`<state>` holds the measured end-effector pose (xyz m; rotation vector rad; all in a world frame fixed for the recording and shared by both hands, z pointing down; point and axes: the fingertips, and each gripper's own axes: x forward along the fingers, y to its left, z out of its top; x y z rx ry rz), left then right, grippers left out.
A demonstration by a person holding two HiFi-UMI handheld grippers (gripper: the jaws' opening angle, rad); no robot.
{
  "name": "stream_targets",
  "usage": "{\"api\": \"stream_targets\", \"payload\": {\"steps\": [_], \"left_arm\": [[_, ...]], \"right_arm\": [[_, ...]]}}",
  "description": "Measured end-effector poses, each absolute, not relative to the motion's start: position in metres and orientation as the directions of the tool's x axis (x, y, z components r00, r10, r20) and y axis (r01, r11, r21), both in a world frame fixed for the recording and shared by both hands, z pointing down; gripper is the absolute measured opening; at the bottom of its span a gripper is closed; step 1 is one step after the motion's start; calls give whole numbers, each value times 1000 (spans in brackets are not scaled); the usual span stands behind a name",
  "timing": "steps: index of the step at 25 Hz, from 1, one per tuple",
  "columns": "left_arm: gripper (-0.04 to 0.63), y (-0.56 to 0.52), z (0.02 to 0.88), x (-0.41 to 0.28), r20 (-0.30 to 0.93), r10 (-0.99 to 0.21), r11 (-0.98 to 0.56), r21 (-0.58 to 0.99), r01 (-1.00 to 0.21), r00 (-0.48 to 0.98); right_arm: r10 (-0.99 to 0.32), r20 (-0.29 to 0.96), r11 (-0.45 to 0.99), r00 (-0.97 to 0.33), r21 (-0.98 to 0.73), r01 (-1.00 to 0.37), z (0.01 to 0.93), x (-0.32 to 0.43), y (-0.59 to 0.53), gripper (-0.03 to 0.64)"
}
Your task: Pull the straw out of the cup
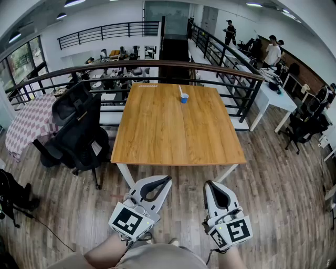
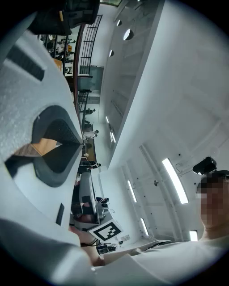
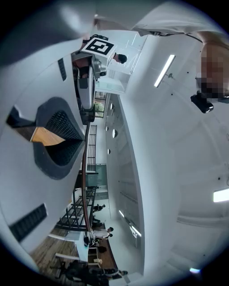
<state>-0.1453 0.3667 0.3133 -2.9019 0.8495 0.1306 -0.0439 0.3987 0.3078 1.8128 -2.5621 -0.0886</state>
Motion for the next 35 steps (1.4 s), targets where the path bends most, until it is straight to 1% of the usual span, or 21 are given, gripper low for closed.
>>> {"api": "stream_targets", "payload": {"steps": [3,8,17,21,27,30,35], "left_arm": [[12,372,309,-142,-94,-532,-841,-57,-538,841],[12,372,314,-144,-100,-531,-838,-86,-539,841],[12,380,320,-138,-59,-548,-833,-58,-551,834],[12,381,325,-135,-47,-563,-821,-78,-565,825],[12,379,333,-114,-48,-590,-800,-102,-592,806],[12,379,333,-99,-32,-602,-794,-73,-603,798],[12,378,335,-78,-56,-618,-777,-102,-621,784]], "right_arm": [[-944,-30,329,-330,40,-944,308,-43,400,20],[-951,-23,307,-308,43,-951,309,-39,401,20],[-949,-34,311,-312,27,-950,314,-31,408,20],[-954,1,300,-300,38,-953,323,-25,408,20],[-948,-9,317,-317,30,-948,325,-2,409,20],[-944,-9,329,-329,24,-944,328,11,407,20],[-939,-3,345,-345,16,-938,332,35,409,20]]}}
